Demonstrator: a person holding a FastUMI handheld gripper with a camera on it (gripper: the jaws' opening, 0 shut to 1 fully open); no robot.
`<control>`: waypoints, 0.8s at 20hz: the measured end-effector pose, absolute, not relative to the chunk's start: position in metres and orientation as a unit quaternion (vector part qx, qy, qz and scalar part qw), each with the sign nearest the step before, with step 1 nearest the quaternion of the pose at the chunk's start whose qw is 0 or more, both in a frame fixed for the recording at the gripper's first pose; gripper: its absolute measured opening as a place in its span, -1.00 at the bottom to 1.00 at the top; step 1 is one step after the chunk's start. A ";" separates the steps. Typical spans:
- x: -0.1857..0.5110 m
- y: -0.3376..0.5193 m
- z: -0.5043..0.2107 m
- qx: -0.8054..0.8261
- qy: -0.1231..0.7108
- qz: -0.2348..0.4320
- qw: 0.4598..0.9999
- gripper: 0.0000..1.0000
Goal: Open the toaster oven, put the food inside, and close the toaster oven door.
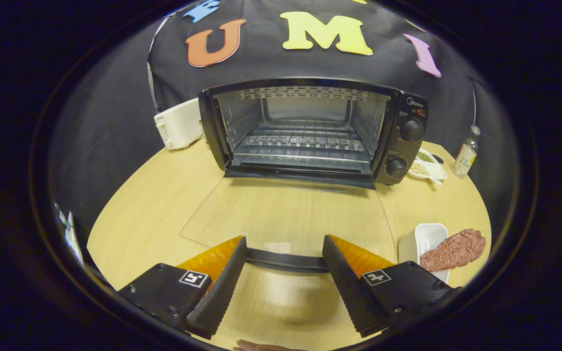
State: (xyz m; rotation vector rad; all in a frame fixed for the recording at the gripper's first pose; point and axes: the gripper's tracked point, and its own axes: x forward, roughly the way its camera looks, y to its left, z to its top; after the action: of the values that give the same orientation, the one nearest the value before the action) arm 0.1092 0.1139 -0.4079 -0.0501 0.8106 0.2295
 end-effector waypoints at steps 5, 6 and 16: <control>0.080 0.094 -0.389 0.024 0.426 0.148 0.892 0.98; 0.076 0.085 -0.384 0.024 0.427 0.149 0.891 0.98; 0.058 -0.037 -0.310 0.006 0.423 0.133 0.896 0.98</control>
State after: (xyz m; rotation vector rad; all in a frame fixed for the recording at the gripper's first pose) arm 0.0575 -0.0367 -0.3098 0.0121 0.8765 0.2752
